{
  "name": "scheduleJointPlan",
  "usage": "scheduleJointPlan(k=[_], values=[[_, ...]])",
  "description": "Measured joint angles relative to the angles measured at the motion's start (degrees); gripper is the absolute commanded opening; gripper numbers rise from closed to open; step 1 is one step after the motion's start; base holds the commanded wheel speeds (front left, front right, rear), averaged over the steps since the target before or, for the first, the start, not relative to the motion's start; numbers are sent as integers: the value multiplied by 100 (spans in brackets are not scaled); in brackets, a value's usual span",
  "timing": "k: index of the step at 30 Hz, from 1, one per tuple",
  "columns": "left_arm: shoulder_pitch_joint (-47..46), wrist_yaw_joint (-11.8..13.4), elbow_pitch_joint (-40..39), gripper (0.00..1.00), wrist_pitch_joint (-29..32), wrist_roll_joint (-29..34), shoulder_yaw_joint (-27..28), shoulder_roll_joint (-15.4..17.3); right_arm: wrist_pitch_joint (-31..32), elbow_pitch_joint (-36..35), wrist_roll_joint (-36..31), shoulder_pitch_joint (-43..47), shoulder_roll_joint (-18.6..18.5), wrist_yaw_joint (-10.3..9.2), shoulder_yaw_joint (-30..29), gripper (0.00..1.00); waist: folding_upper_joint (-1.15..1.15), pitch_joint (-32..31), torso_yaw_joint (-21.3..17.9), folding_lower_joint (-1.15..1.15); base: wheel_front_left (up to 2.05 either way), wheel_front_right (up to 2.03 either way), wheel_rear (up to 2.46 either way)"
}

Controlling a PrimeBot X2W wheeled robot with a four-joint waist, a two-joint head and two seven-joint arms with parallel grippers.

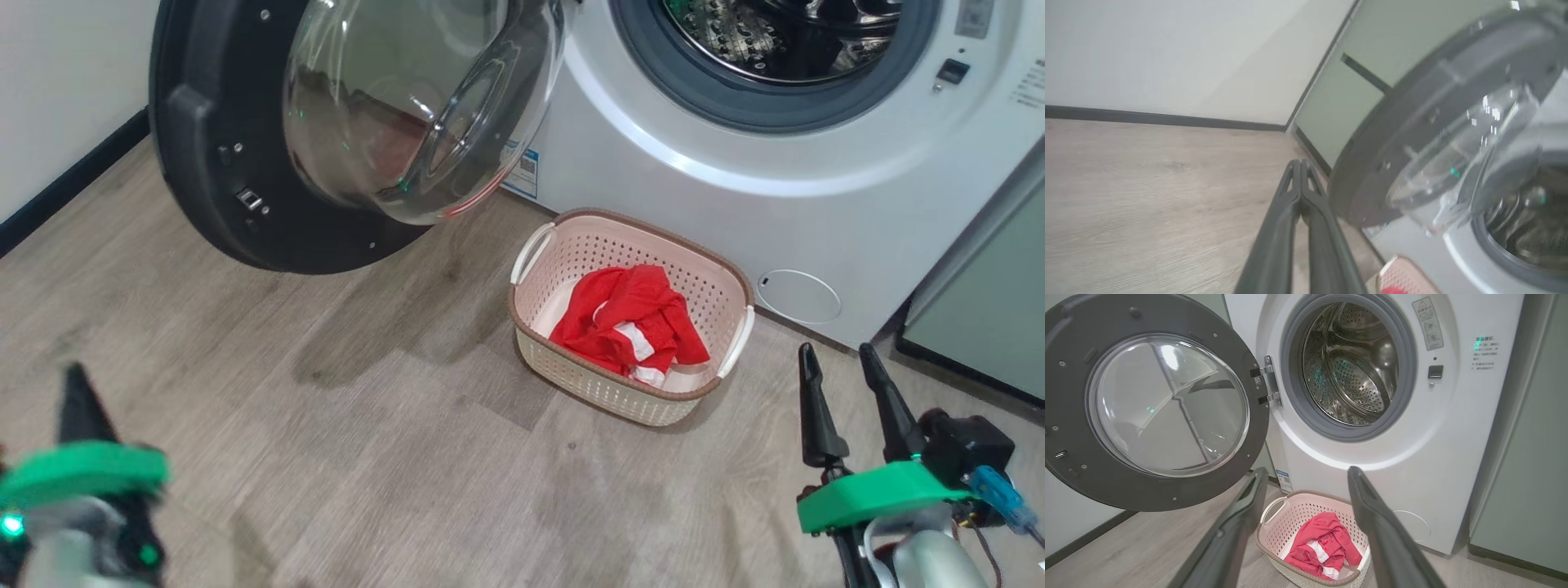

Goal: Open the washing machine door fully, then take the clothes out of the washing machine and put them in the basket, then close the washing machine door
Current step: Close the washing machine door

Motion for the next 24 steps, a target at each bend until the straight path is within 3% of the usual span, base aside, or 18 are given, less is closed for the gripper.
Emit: scheduleJointPlan(k=[5,10,17,24], values=[[-712,0,151,0,604,-1828,468,536,0,-2,0,38,0,0,-29,100,0,6,-162,0,0,0,0],[-1511,10,1144,0,1577,-3285,1279,1037,0,10,1,116,0,1,-16,100,0,19,-319,0,0,0,0],[-2631,578,2418,0,2965,-4142,1691,1828,0,24,0,108,0,0,81,100,0,58,-581,0,0,0,0],[-3216,771,2942,0,3823,-4345,1689,2410,0,33,-11,105,-34,0,103,100,0,139,-949,0,0,0,0]])
